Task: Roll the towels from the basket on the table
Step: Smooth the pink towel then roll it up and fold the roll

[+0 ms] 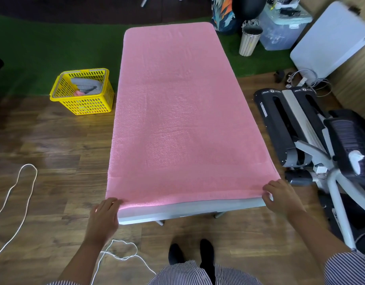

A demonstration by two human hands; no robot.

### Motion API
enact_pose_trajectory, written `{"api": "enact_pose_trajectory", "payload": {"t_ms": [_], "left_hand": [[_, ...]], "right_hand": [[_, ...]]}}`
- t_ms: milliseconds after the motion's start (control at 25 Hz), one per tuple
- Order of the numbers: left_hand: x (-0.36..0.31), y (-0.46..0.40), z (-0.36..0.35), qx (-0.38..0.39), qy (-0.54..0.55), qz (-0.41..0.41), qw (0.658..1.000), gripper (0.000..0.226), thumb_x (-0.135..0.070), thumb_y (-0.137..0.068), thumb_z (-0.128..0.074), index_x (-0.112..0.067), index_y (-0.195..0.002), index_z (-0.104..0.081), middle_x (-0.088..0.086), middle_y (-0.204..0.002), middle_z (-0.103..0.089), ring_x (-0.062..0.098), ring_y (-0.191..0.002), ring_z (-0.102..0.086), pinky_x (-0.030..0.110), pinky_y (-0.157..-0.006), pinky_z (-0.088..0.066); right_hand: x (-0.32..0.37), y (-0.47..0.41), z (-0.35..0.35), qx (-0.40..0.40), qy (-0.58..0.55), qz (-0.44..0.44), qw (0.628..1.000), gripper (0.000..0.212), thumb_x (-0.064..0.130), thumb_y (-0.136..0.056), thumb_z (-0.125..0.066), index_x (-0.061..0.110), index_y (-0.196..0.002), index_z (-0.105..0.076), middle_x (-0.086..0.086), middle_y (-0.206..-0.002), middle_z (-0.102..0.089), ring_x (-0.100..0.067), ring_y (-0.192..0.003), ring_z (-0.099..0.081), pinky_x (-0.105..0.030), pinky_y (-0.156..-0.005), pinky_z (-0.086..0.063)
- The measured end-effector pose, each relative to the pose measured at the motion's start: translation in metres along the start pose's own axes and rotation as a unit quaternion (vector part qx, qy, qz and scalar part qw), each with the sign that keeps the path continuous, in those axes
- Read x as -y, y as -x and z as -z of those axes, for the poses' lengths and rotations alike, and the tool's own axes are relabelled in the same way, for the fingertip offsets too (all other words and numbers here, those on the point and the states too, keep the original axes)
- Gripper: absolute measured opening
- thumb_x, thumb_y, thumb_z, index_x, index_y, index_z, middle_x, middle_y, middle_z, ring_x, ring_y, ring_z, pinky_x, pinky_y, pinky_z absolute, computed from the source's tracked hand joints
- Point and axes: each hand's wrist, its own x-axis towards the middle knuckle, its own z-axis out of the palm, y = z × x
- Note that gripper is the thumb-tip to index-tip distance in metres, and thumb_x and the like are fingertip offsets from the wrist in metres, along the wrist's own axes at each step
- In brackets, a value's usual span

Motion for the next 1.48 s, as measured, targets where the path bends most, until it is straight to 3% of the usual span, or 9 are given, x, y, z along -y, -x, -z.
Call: {"api": "enact_pose_trajectory", "payload": {"t_ms": [200, 520, 680, 800, 880, 1040, 1240, 1320, 1480], "left_hand": [[-0.021, -0.002, 0.003, -0.074, -0.018, 0.067, 0.995, 0.029, -0.011, -0.079, -0.041, -0.015, -0.097, -0.064, 0.008, -0.1, -0.064, 0.032, -0.086, -0.061, 0.046, -0.07, -0.044], [-0.019, 0.003, -0.003, -0.091, 0.038, 0.1, 0.99, 0.026, -0.005, -0.08, -0.05, -0.01, -0.098, -0.069, 0.012, -0.107, -0.063, 0.035, -0.095, -0.059, 0.047, -0.062, -0.055], [-0.009, 0.004, -0.007, -0.05, 0.061, 0.087, 0.993, 0.056, 0.025, -0.06, -0.058, -0.01, -0.103, -0.065, 0.016, -0.113, -0.06, 0.04, -0.1, -0.059, 0.052, -0.067, -0.056], [-0.004, 0.001, -0.006, -0.059, 0.026, 0.067, 0.996, 0.04, 0.007, -0.072, -0.045, -0.008, -0.101, -0.067, 0.014, -0.106, -0.065, 0.038, -0.096, -0.062, 0.051, -0.075, -0.054], [-0.004, -0.001, -0.005, -0.067, -0.007, 0.047, 0.997, 0.039, -0.007, -0.074, -0.037, -0.013, -0.097, -0.067, 0.01, -0.097, -0.068, 0.036, -0.083, -0.064, 0.046, -0.067, -0.052], [0.003, -0.004, 0.002, -0.076, -0.057, 0.024, 0.995, 0.021, -0.02, -0.081, -0.045, -0.021, -0.088, -0.065, 0.004, -0.085, -0.069, 0.031, -0.066, -0.065, 0.043, -0.064, -0.045], [-0.009, -0.012, 0.005, -0.081, -0.038, 0.053, 0.995, 0.031, 0.009, -0.06, -0.075, -0.012, -0.083, -0.074, 0.017, -0.098, -0.064, 0.04, -0.086, -0.063, 0.051, -0.062, -0.049], [-0.021, -0.014, 0.005, -0.09, -0.022, 0.055, 0.994, 0.037, 0.016, -0.064, -0.063, -0.01, -0.089, -0.073, 0.016, -0.095, -0.064, 0.038, -0.081, -0.064, 0.049, -0.058, -0.051], [-0.031, -0.006, -0.001, -0.09, 0.033, 0.021, 0.995, 0.036, -0.002, -0.073, -0.04, -0.008, -0.093, -0.069, 0.01, -0.097, -0.067, 0.031, -0.086, -0.066, 0.039, -0.065, -0.056]], "right_hand": [[0.004, 0.002, 0.007, -0.007, 0.012, -0.043, 0.999, 0.021, -0.003, -0.064, -0.072, 0.008, -0.08, -0.063, -0.008, -0.079, -0.059, -0.033, -0.067, -0.055, -0.039, -0.056, -0.047], [0.006, 0.013, 0.004, -0.007, -0.045, -0.086, 0.995, 0.034, -0.012, -0.058, -0.074, 0.003, -0.088, -0.071, -0.018, -0.091, -0.061, -0.038, -0.06, -0.06, -0.04, -0.044, -0.049], [-0.006, 0.014, -0.008, 0.057, -0.016, -0.111, 0.992, 0.045, -0.014, -0.063, -0.066, 0.0, -0.106, -0.067, -0.021, -0.104, -0.06, -0.041, -0.065, -0.06, -0.045, -0.048, -0.053], [-0.001, 0.01, -0.003, 0.051, -0.046, -0.118, 0.991, 0.037, -0.02, -0.056, -0.068, -0.004, -0.09, -0.067, -0.021, -0.084, -0.061, -0.041, -0.061, -0.059, -0.044, -0.044, -0.052], [0.002, 0.005, 0.004, 0.038, -0.048, -0.112, 0.992, 0.019, -0.016, -0.062, -0.068, -0.004, -0.076, -0.065, -0.019, -0.073, -0.06, -0.04, -0.061, -0.058, -0.042, -0.049, -0.051], [-0.004, 0.0, 0.004, 0.054, -0.053, -0.136, 0.988, 0.017, -0.011, -0.064, -0.07, -0.003, -0.059, -0.056, -0.018, -0.06, -0.054, -0.036, -0.052, -0.052, -0.04, -0.049, -0.047], [0.006, -0.01, 0.005, 0.058, -0.064, -0.189, 0.978, 0.013, 0.0, -0.081, -0.056, 0.001, -0.093, -0.058, -0.018, -0.1, -0.051, -0.038, -0.083, -0.055, -0.043, -0.069, -0.049], [0.011, -0.013, 0.006, 0.053, -0.072, -0.197, 0.976, 0.019, -0.004, -0.083, -0.05, 0.004, -0.1, -0.055, -0.017, -0.104, -0.049, -0.038, -0.089, -0.054, -0.044, -0.071, -0.048], [0.015, 0.003, 0.003, -0.024, -0.07, -0.087, 0.993, 0.025, -0.021, -0.058, -0.067, -0.002, -0.076, -0.064, -0.015, -0.079, -0.062, -0.038, -0.065, -0.06, -0.04, -0.054, -0.05]]}}
